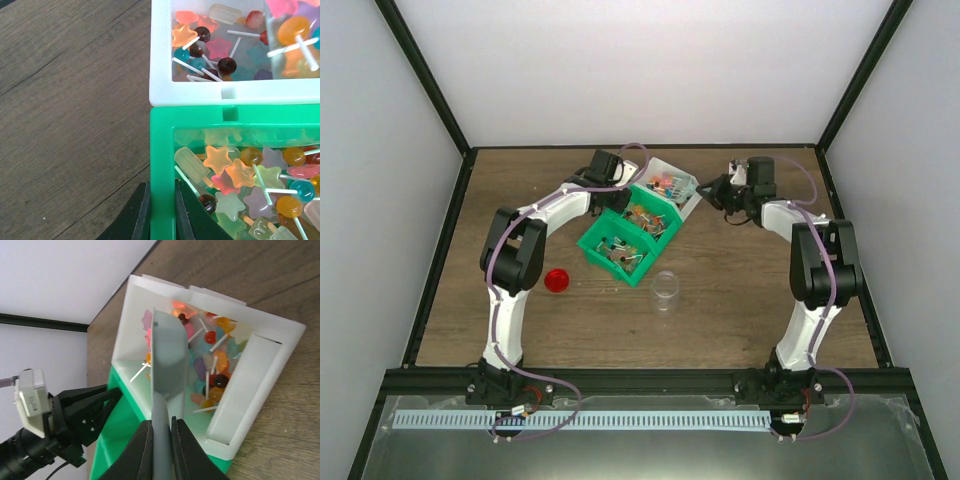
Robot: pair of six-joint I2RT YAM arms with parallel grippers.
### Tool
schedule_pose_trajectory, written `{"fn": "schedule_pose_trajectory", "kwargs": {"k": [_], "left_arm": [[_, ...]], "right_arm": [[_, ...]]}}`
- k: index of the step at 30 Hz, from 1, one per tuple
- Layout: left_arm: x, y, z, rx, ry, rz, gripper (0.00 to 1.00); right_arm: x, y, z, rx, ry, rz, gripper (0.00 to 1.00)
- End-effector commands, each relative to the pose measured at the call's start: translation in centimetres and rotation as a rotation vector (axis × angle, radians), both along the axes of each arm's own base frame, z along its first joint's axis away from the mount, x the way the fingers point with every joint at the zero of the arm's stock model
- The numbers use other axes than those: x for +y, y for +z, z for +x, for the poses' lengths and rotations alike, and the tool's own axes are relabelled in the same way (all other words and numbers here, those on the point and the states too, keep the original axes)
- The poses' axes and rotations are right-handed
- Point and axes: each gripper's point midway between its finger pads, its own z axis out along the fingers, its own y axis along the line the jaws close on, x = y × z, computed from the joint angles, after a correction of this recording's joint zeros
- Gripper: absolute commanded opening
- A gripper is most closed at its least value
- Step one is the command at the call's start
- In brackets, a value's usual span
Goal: Pack the candies
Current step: Scoop the fake candies from the storage box.
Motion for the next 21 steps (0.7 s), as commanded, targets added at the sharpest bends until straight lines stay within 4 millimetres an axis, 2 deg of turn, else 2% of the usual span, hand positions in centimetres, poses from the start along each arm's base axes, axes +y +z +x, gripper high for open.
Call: {"fn": "schedule_pose_trajectory", "kwargs": {"k": [1,21], "left_arm": [[0.6,-5.2,-1.9,0.114,0.005,0.073,0.04],[0.8,-5.4,-1.9,0.116,0.009,0.075,0.04]], "right_arm": [[1.3,2.1,-2.0,0.004,0.088,0.066,0.01],[-0.7,3.2,-1.7,0.011,0.078,0.147,0.01]]}}
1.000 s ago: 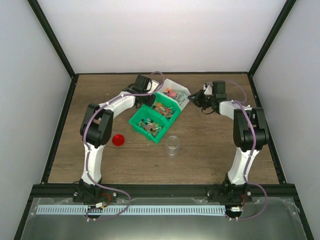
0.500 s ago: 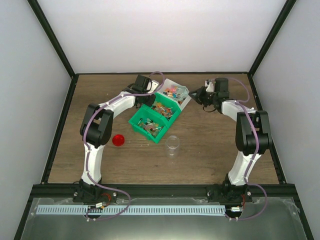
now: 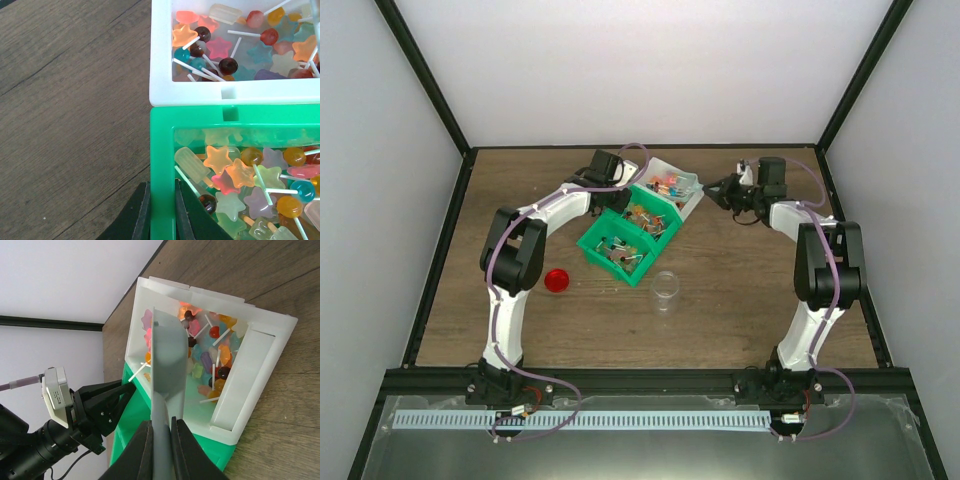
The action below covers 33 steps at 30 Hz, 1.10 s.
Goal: Pack the candies
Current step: Scoop the fake candies from the storage box, then place the fake candies in the packing bottle.
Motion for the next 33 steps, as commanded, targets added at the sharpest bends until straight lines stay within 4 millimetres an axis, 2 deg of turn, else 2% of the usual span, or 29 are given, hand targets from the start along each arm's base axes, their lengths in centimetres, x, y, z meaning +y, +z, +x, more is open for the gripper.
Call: {"fn": "schedule_pose_trajectory", "kwargs": {"k": [1,18,26,29,33], "left_arm": [[0.7,-5.4,-1.9,0.118,0.008,0.073,0.04],[0.8,-5.2,-1.7,0.109,0.012,0.076,0.04],[1.0,-5.4,-1.7,0.106,0.026,0.081,0.04],[0.9,-5.3,-1.7,0.103,0.025,0.067,0.04],[0.6,-5.0,-1.9,0.097,0.024,0.039,0.04]], "right_arm": [[0.8,1.6,-1.2,-0.006,0.076,0.076,0.01],[-1.0,2.6,-2.2,-0.023,0.079,0.167,0.01],[-2.1,2.9,-4.9,-0.032,0.102,0.241,0.01],[-2.2,2.6,-6.4,-0.030,0.106,0.245,0.01],[-2.2,3.2,-8.4,-0.055,0.110,0.239,0.01]]}}
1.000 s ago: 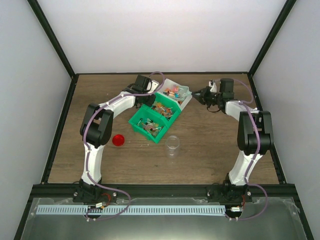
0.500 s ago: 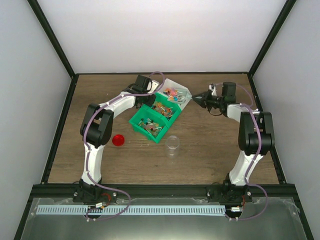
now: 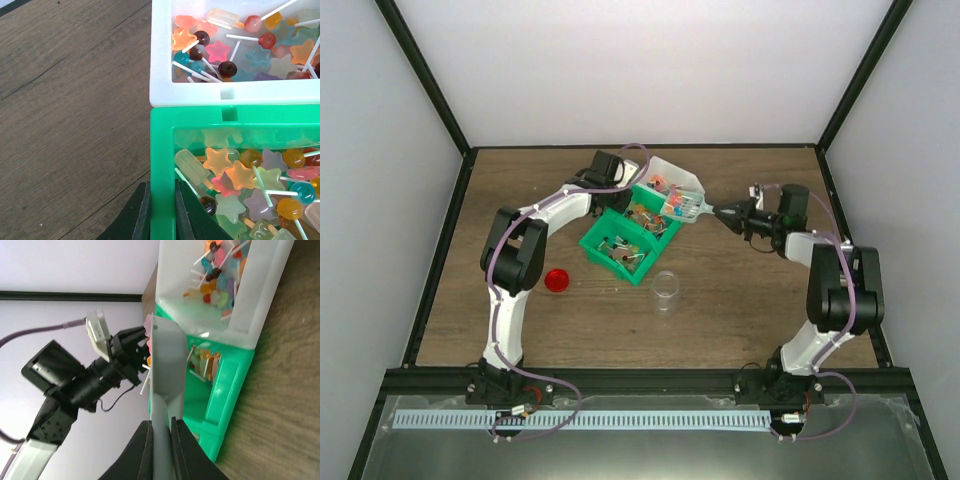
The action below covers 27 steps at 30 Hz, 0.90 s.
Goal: Pack the candies
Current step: Place the fake candies in the packing bottle.
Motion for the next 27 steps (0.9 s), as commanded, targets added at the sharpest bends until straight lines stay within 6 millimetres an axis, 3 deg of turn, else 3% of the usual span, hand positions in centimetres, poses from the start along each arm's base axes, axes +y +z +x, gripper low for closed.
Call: {"fn": "schedule_pose_trajectory", "kwargs": {"k": [1,12,27], "left_arm": [[0.8,-4.9,-2.2,0.110,0.012,0.044,0.04],[0.2,-3.3,-2.5,0.077,0.039,-0.032,0.06],[1.0,-4.0,-2.1,0.061,0.064,0.001,0.07]], "right_arm": [[0.1,2.9,-2.2,-0.103,0.029,0.010,0.01],[-0.5,4.4,-7.6,-0.131,-0.011,-0.044,0.01],[-1.1,6.2,-11.8,-0.214,-0.022,-0.158,0.01]]}}
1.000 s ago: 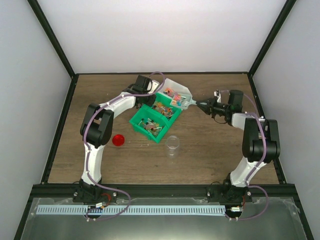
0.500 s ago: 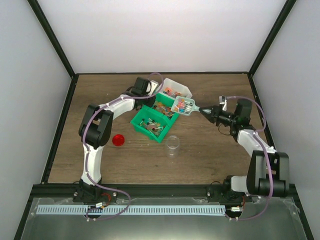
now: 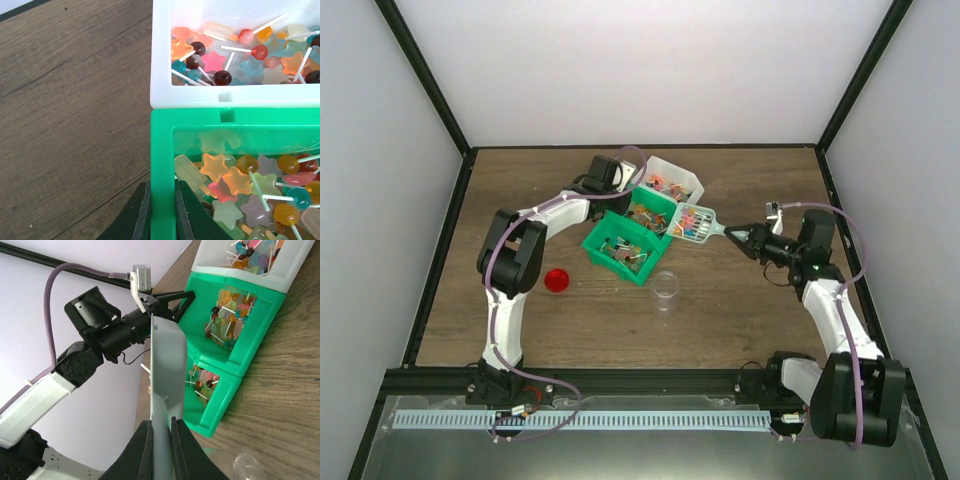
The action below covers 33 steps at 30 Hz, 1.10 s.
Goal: Pack the candies
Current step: Place the fake candies in the packing bottle.
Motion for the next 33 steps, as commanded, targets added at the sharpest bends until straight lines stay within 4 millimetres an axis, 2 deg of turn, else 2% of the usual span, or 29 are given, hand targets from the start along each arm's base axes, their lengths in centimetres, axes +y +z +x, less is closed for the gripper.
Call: {"fn": "schedule_pose_trajectory", "kwargs": {"k": [1,8,14,23,28,33], "left_arm": [[1.3,-4.1,-1.8,0.100,0.028,0.074,0.07],[1.5,-5.1,-1.9,0.113,0.034,0.091,0.07],[1.1,-4.9,-1.9,0.125,0.025,0.068,0.07],[0.8,-4.8,-2.0,0.136,0.013,0.046,0.20],[0.9,-5.1,-2.0,0.141,0.017,0.051,0.23],[0.9,-4.9,-1.9,0.138,0.020,0.046,0.25]], "right_arm": [[-0.4,0.3,-1.2,-0.032,-0.007,-0.057,0.01],[0.0,-0.7,-2.8,-0.024,0.036,-0.080,0.01],[0.1,-0.3,-3.9,-0.085,0.047,-0.115,0.01],[0.2,0.6,-5.6,-0.156,0.046,-0.163,0.01],[0.4,0.3,-6.1,-0.150,0.058,-0.155,0.01],[0.5,0.8,-6.8,-0.178,0.055,-0.159,0.01]]}}
